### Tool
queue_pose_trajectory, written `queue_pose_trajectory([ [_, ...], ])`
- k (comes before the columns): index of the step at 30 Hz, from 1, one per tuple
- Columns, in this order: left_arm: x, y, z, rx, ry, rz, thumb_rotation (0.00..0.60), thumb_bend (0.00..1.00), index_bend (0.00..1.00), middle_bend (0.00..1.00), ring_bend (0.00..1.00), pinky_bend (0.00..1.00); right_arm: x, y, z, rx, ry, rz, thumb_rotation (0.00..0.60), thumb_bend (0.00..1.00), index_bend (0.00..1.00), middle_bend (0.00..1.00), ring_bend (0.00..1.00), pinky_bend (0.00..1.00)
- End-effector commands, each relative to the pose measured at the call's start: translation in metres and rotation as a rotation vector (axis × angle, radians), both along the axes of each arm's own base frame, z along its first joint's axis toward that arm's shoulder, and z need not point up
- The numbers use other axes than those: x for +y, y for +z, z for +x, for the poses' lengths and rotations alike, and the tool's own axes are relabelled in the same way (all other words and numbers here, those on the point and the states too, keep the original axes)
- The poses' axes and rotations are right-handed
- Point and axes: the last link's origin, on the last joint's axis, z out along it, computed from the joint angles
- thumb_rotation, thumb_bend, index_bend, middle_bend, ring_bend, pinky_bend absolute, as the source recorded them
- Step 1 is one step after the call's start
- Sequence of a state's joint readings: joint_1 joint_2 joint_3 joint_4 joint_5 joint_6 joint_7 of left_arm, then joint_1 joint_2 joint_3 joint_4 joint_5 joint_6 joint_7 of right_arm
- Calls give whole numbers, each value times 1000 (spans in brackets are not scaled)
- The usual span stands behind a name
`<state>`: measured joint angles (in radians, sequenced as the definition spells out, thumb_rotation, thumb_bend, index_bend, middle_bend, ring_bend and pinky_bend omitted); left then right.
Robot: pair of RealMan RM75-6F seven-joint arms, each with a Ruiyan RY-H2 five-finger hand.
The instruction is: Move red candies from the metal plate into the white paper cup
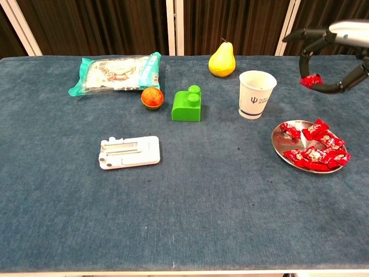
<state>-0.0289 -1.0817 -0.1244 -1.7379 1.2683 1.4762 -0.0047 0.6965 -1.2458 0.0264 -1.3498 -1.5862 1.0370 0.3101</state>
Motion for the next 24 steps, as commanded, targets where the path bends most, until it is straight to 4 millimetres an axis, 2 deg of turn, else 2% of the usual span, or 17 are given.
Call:
queue_pose_trajectory([
  [1,0,0,0,-1,0,-1,600,346,114,0,0,0,-16,2,7,19,13,-32,600,580,610,93,0,0],
  [9,0,0,0,3,0,1,600,346,114,0,0,0,-59,-13,31,47,22,-41,600,580,606,93,0,0],
  [13,0,0,-1,3,3,1,600,346,114,0,0,0,-74,-28,38,60,4,-20,600,579,606,94,0,0],
  [18,1,0,-1,4,2,-2,600,345,114,0,0,0,-82,-48,45,68,6,9,600,579,600,94,0,0],
  [24,1,0,-1,2,2,-3,600,346,114,0,0,0,-83,-61,53,73,29,37,600,579,584,94,0,0],
])
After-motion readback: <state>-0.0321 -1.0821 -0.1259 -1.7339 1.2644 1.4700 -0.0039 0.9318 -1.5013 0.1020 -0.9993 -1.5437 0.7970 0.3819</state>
